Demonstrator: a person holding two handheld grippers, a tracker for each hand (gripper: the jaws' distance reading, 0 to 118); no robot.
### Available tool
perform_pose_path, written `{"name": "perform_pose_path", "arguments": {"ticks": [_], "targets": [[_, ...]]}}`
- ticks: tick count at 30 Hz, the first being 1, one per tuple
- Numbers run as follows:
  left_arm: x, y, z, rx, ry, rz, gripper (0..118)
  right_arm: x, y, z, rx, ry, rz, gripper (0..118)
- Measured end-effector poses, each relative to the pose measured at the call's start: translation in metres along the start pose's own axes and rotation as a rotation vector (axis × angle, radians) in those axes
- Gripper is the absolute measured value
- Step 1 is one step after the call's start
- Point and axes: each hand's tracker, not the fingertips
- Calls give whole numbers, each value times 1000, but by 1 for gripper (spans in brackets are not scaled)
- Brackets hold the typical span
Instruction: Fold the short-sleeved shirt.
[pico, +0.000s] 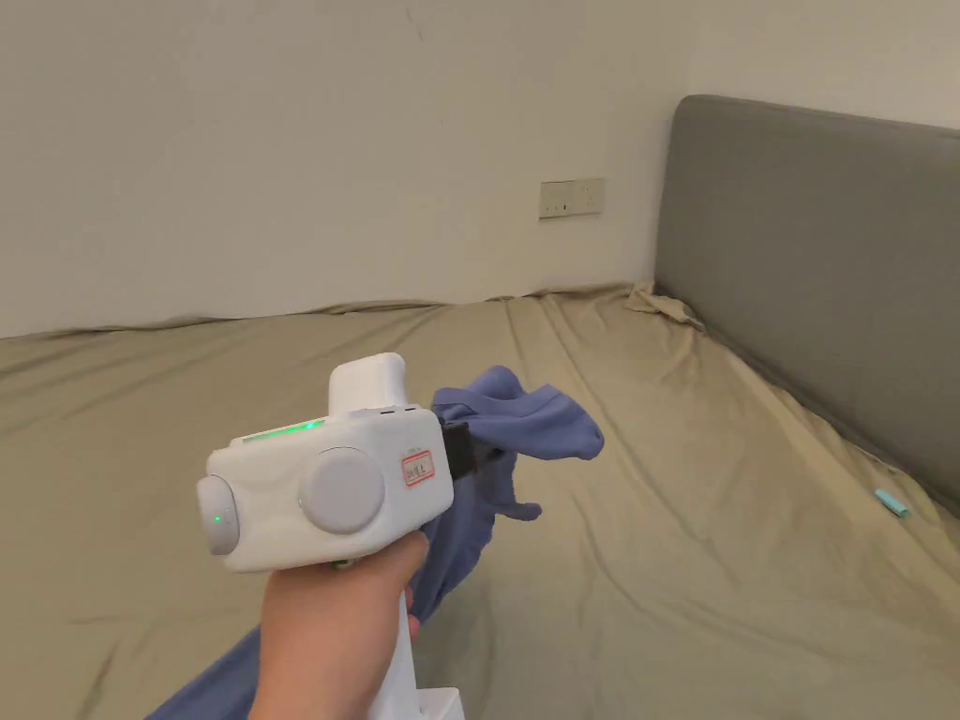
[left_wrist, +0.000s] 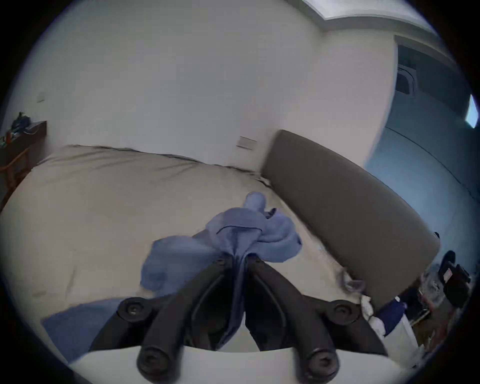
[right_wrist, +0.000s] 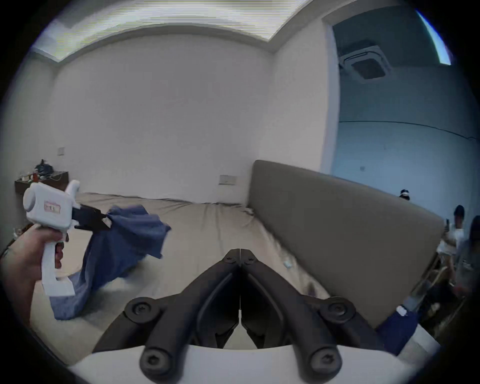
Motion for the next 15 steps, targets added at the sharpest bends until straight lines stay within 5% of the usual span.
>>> {"name": "perform_pose_path", "arguments": {"ticks": [7,8,9,10,11,13,15], "targets": [[67,-112,-59,-193,-57,-49,6,30,10,37,38,-46,-21,2],[70,-134,-68,-231,-12,-102,22,30,9,38,37,-35,-15,2],[70,-155,-79,-314,14,-127,90,29,7,38,30,-22,-8,2],[63,-170,-81,-377,-46,-88,118,28,5,38,25,-8,-3,2],[59,-173,-68,-311,-184,-37,118,26,2,36,19,6,1,2],[45,-156,-52,-345,-188,79,116,21,-2,33,17,40,1,2],[29,-128,-14,-213,-202,55,116,15,-2,29,19,78,-11,2]]}}
